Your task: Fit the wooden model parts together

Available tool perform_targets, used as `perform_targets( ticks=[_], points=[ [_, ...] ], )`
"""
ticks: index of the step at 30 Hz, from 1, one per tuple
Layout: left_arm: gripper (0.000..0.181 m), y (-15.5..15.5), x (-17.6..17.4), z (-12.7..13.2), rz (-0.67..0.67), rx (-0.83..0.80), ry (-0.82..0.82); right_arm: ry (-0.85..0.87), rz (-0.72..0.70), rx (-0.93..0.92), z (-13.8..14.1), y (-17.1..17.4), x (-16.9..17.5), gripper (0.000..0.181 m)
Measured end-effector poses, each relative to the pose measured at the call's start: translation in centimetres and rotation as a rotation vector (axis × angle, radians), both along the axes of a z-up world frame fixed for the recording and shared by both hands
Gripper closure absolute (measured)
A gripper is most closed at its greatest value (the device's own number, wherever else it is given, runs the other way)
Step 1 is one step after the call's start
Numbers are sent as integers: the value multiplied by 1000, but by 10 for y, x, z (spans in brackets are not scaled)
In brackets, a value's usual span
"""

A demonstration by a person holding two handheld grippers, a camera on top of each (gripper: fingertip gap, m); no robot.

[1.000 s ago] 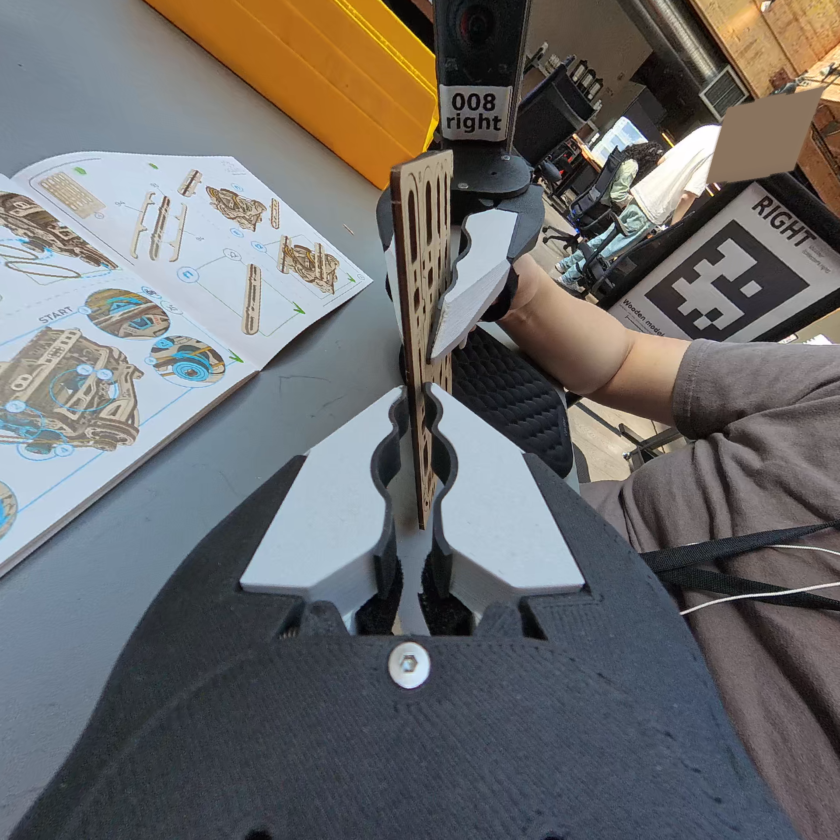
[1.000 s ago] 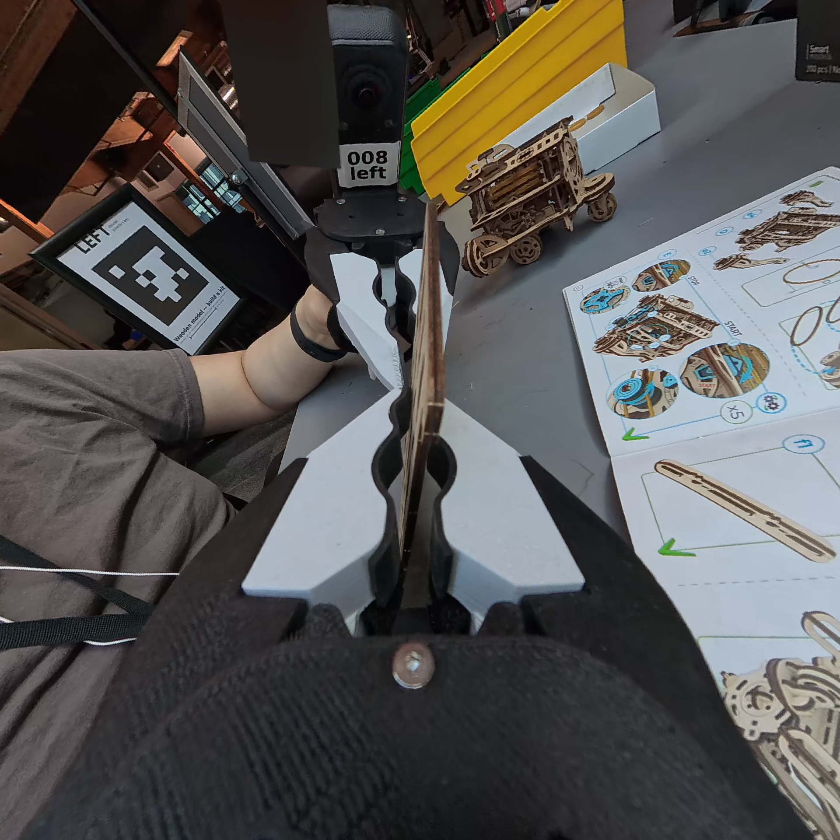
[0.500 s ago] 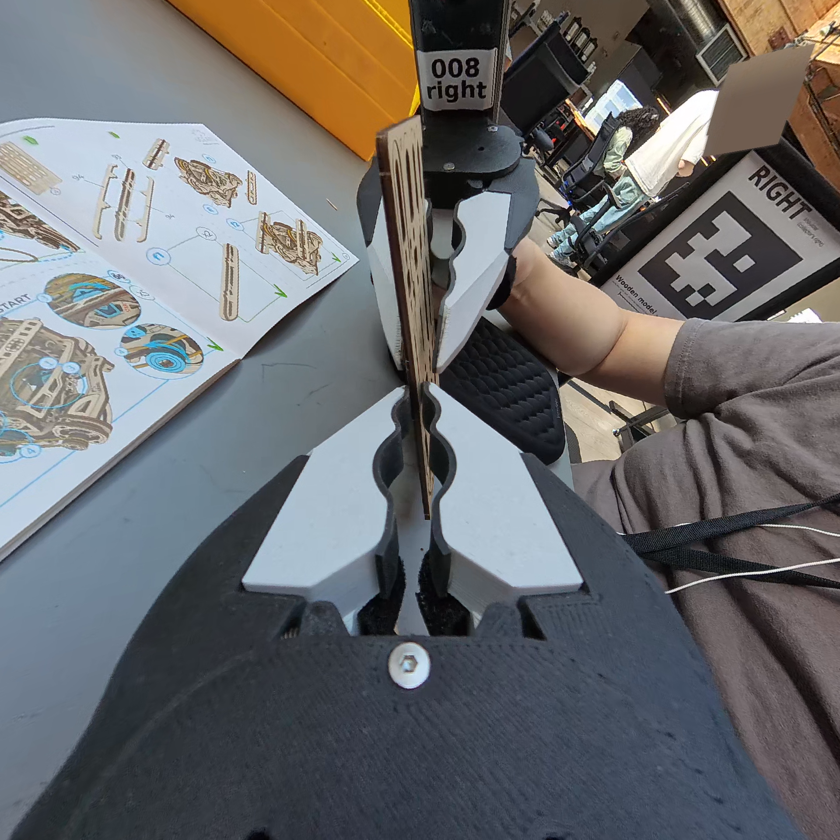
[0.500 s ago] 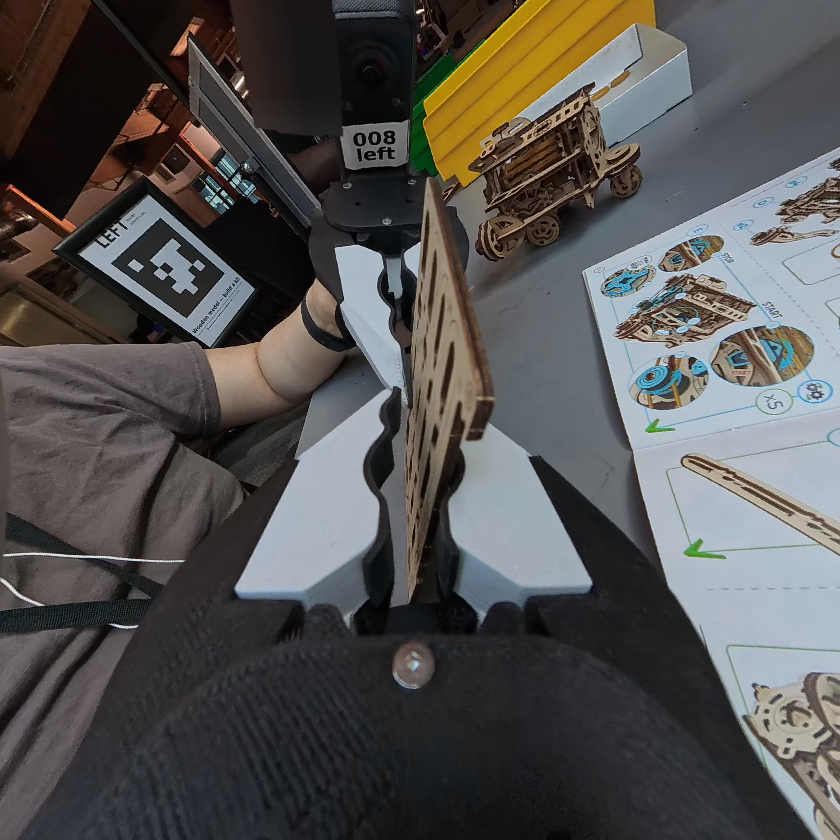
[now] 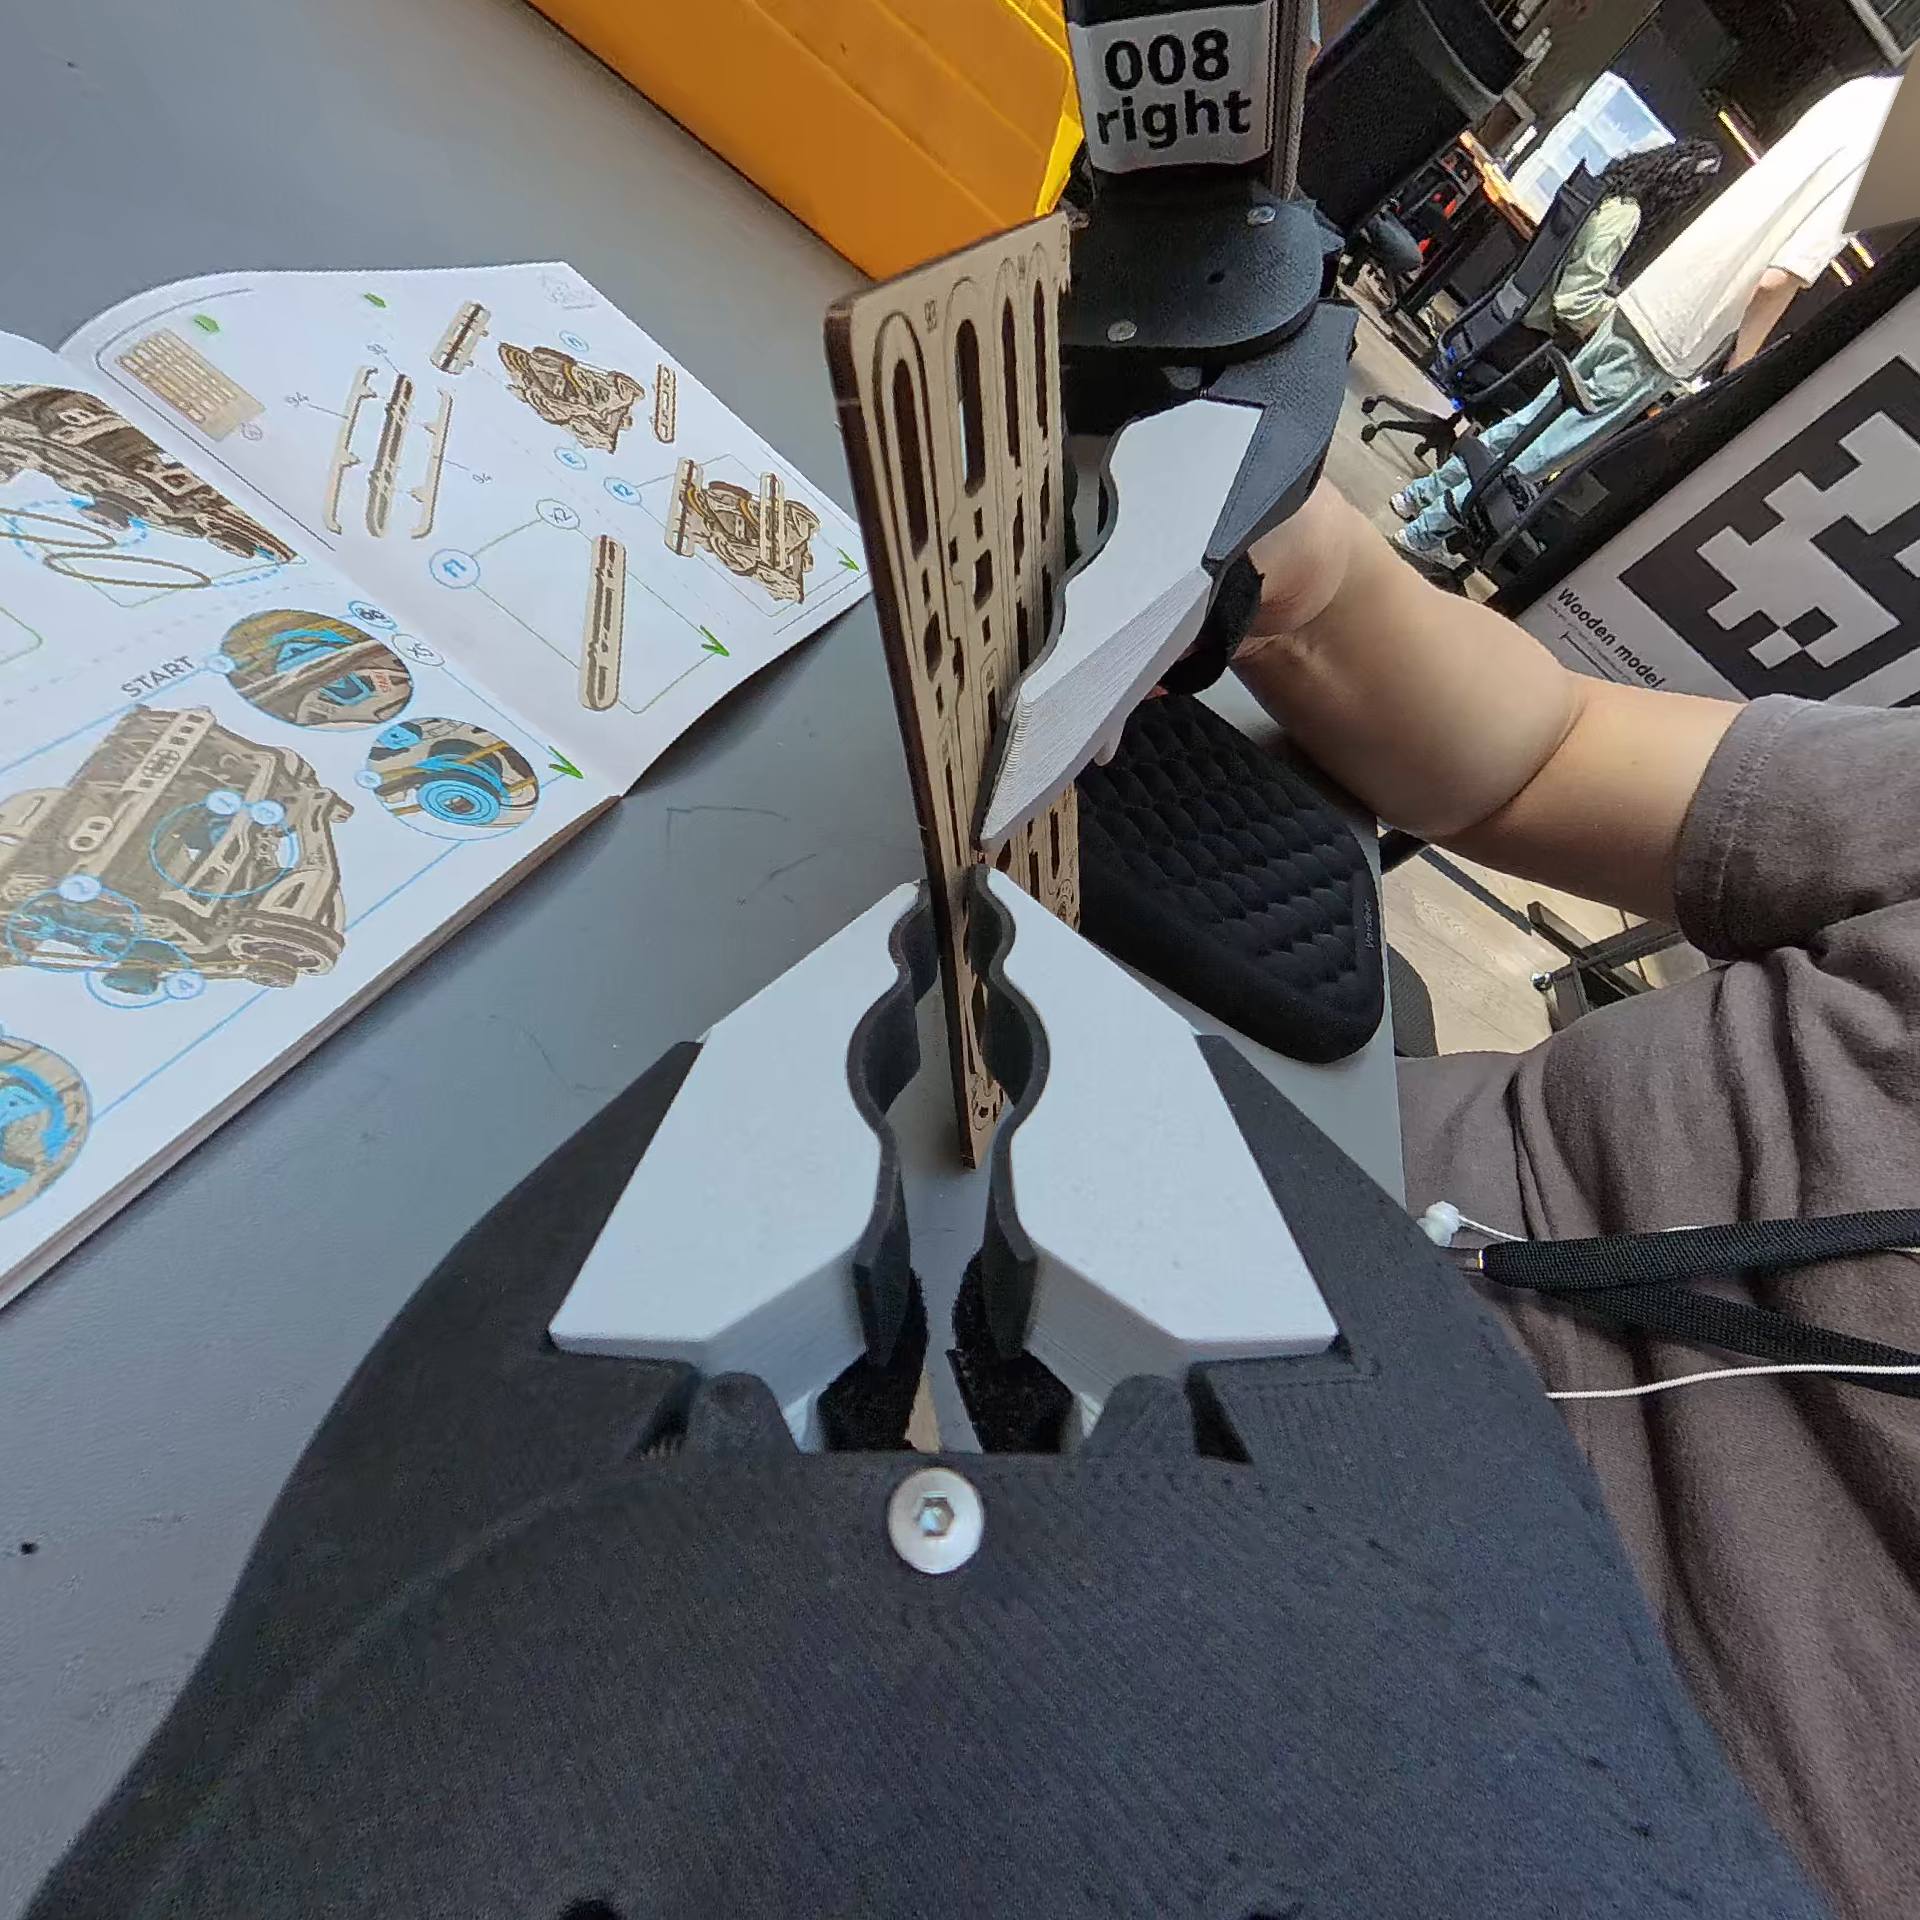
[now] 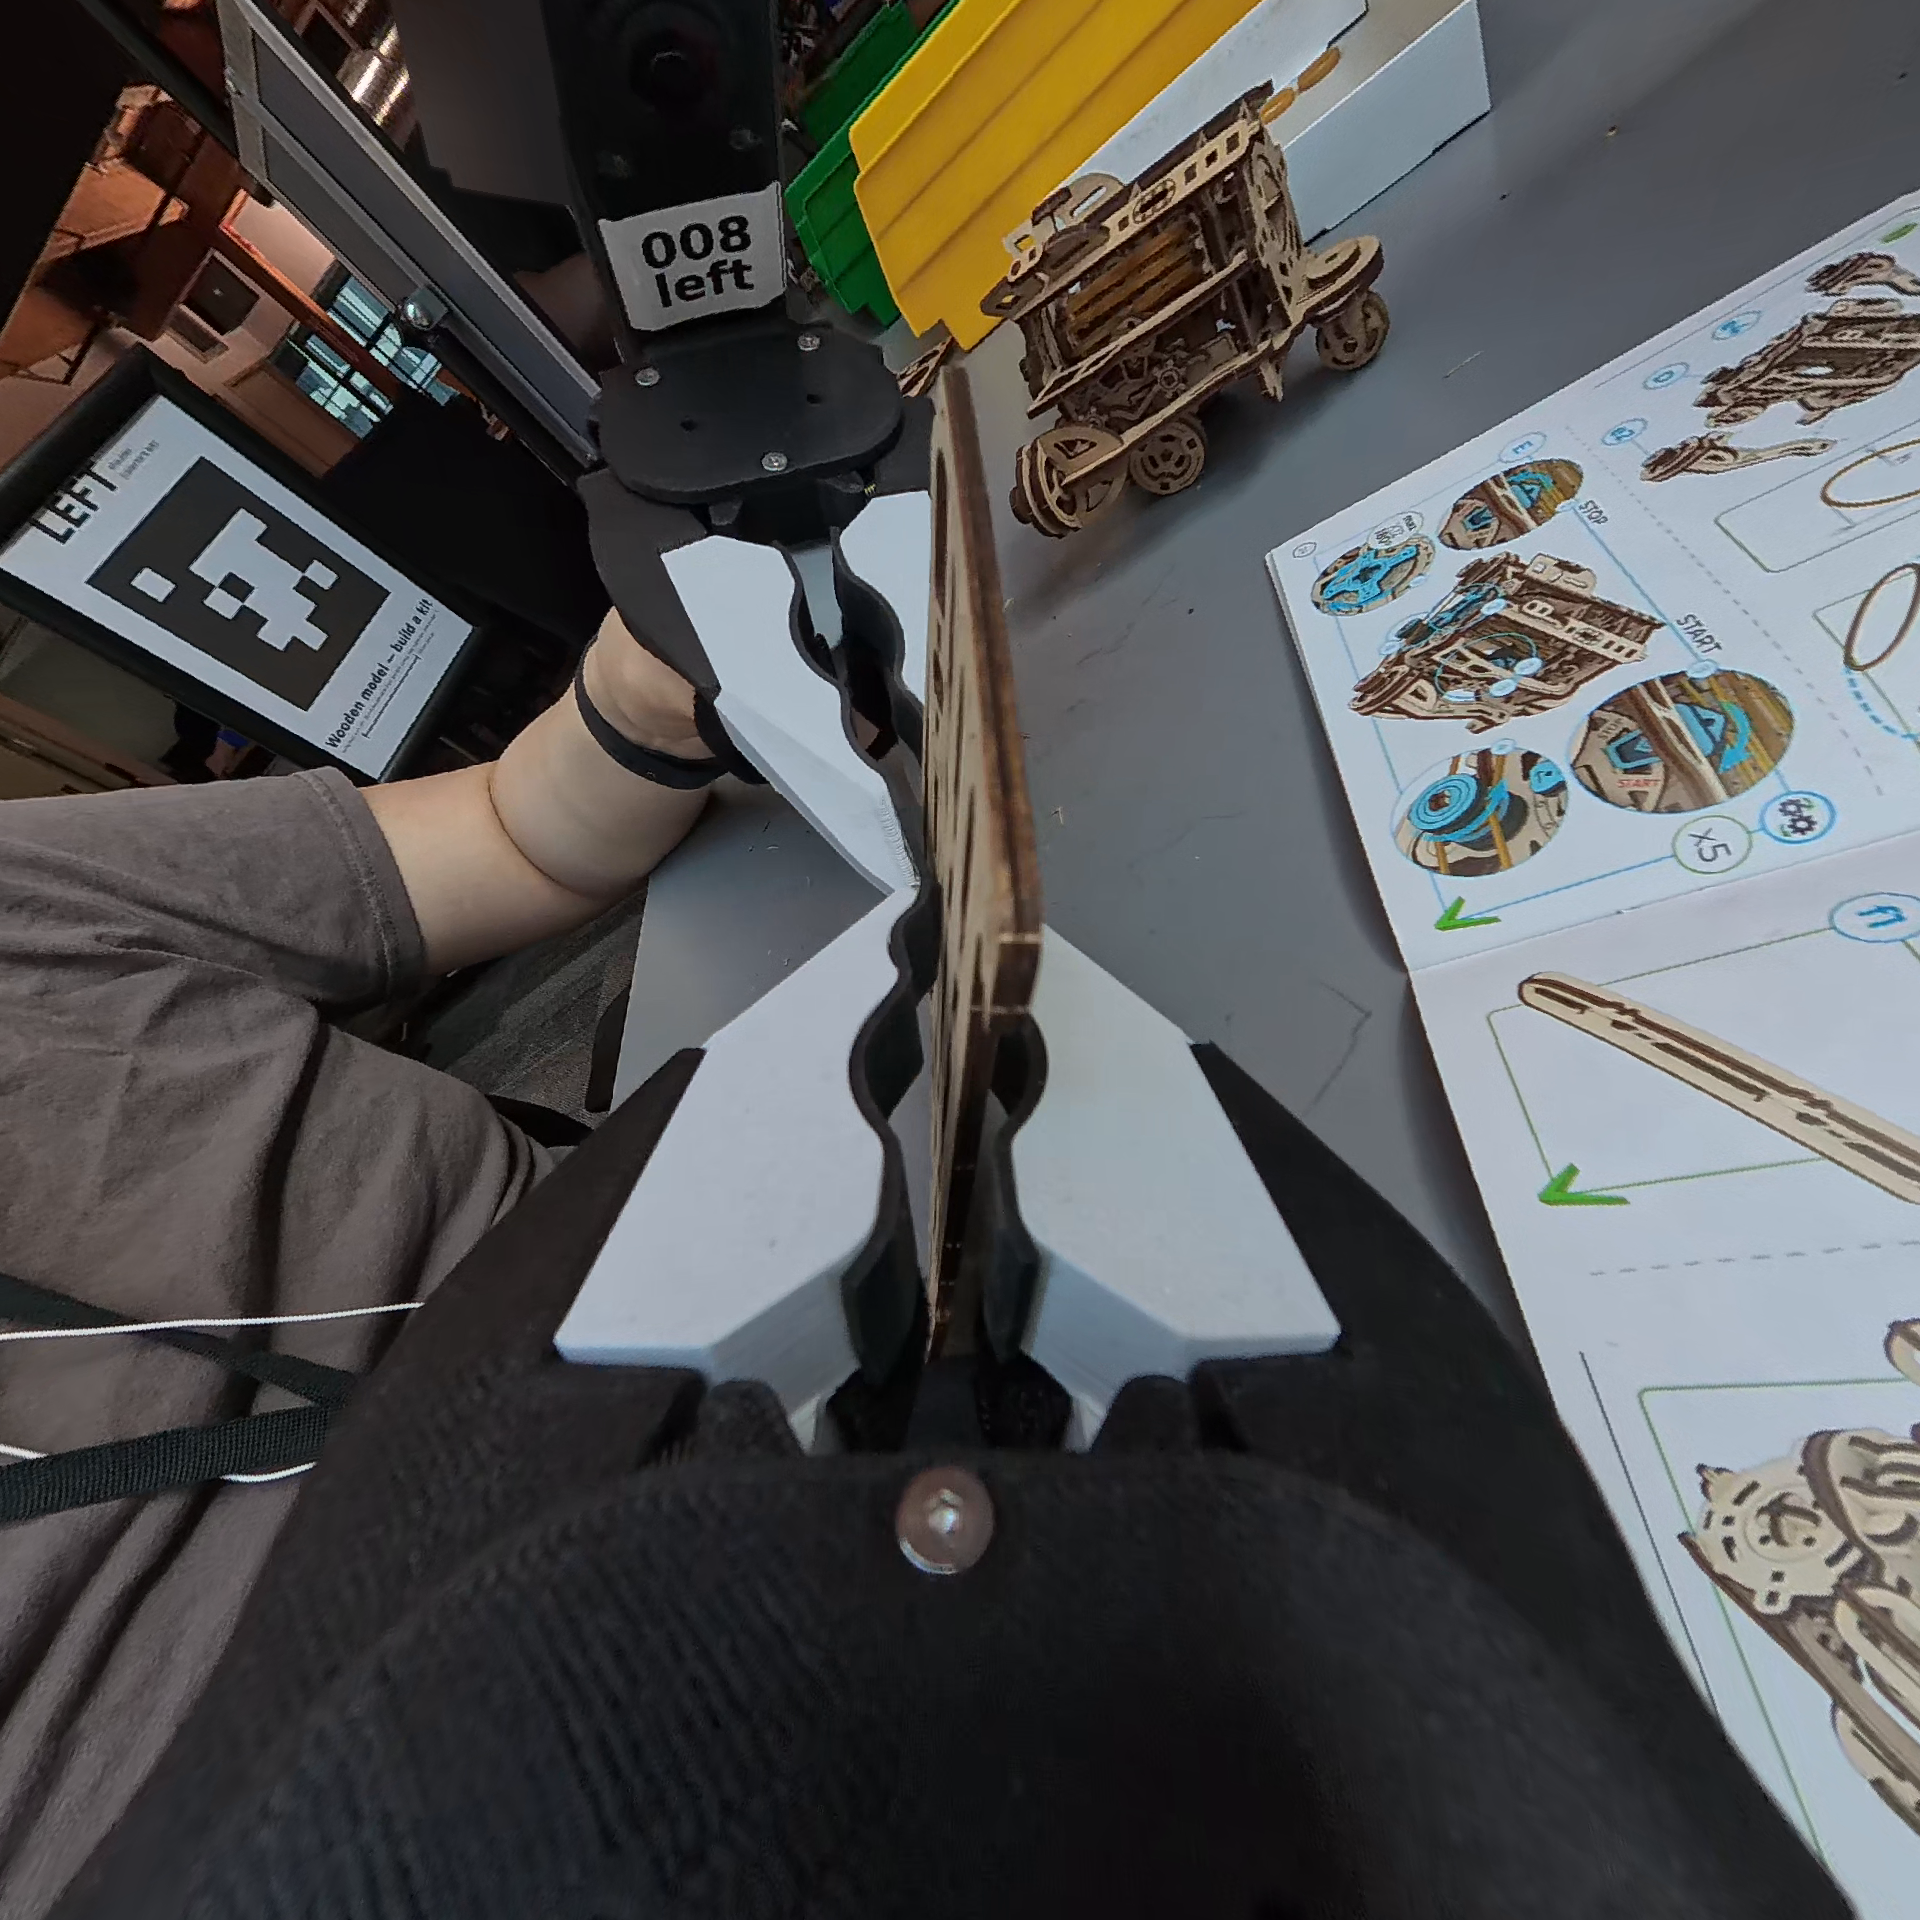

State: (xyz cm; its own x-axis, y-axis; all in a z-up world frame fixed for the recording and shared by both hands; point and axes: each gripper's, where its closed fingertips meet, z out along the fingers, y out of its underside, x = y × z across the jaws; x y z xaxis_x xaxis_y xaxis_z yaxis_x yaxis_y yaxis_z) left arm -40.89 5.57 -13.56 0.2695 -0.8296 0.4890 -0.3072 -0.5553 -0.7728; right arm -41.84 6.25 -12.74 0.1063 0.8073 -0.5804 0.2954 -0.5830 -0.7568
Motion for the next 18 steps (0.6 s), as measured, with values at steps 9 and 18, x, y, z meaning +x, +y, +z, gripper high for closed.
perform_targets(
  ticks=[9,18],
  points=[
    [176,1,1,-8,-24,-99,-53,35,-7,-11,-2,6,3,180],
    [175,-7,6,-15,-55,-109,-24,62,9,-33,-1,6,5,180]
  ],
)
